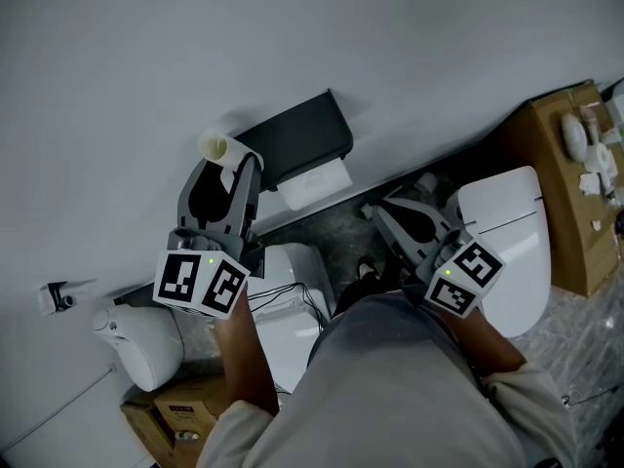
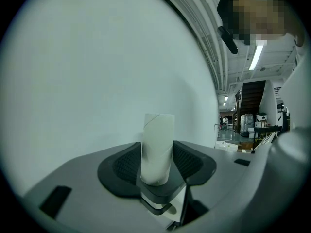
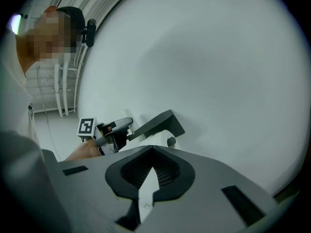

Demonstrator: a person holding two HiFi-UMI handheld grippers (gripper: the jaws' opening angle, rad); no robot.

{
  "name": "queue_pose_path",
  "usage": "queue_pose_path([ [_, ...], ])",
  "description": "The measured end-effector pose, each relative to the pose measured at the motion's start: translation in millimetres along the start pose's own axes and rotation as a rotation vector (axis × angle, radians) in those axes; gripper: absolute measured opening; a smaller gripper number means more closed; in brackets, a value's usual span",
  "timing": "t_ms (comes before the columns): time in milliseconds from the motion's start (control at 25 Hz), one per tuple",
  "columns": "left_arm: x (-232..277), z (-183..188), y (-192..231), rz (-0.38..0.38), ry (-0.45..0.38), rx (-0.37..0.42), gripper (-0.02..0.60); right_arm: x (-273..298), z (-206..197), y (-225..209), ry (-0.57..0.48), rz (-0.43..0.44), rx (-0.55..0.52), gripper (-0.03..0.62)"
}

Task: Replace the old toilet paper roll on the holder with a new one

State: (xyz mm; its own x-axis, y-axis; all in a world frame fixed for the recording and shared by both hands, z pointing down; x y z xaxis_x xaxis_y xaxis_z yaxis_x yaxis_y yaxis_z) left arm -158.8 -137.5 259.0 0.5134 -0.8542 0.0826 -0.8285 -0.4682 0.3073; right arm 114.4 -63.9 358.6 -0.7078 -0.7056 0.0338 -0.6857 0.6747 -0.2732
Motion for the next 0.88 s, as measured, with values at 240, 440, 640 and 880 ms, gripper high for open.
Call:
queue_pose_path([
  [240,-4,-1,3,0.003,-0.016,-0.013,0.219,5,3,5,0.002,0.006,-0.032,0.015],
  [440,-15,-2,5,0.042,-0.062,-0.039,0.221,11,8,13,0.011,0.006,-0.095,0.016],
  [640,-27,-5,3,0.042,-0.098,-0.079,0.221,15,13,21,0.039,-0.008,-0.181,0.015],
  [880,-31,-10,-1,0.017,-0.105,-0.102,0.221,19,17,29,0.04,-0.001,-0.212,0.016],
])
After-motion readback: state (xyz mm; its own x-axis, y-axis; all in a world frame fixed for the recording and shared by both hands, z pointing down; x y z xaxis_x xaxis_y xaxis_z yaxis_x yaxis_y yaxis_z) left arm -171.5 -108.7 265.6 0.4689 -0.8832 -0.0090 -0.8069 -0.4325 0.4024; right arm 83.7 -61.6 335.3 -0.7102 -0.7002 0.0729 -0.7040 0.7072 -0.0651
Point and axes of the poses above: the fingertips, and each gripper's own axes: x forward along the fingers, y to its left, z out of its top, the point moved 9 cm from there along -x, backward along the fingers, and after that the axes turned 15 degrees about -x, right-handed, at the moved point
